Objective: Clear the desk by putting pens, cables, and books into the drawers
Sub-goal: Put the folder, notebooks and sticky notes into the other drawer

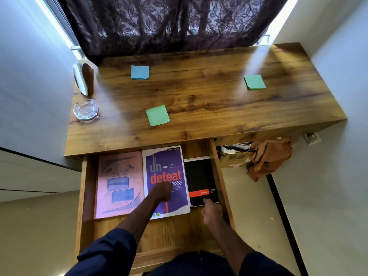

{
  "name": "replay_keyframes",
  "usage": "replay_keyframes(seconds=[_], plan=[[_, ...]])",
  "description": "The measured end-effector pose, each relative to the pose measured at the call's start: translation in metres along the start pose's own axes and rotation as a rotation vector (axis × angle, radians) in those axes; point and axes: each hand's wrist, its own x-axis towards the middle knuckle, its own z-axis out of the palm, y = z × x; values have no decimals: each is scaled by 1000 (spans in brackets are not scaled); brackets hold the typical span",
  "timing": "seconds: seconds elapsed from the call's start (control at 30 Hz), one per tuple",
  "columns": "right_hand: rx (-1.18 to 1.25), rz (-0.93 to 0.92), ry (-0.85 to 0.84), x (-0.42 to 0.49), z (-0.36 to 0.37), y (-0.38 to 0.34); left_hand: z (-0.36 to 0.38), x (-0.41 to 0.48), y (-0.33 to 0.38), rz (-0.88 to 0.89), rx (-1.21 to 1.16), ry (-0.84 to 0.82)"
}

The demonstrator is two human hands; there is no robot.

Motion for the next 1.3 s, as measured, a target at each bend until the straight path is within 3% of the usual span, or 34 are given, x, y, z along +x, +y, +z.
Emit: replay_keyframes(seconds=[0.1, 0.43, 0.8, 1.3], plan=[[113, 30, 31, -3, 8, -12, 1, -2, 1, 9, 29, 2], [251, 28, -135, 4, 29, -69, 2, -3, 3, -3, 21, -2], [117, -62, -200, -10, 6, -61, 5, -20, 7, -67, -44, 37], [-50, -380, -406, -90, -66, -71, -16, -77, 73, 99, -303, 393]])
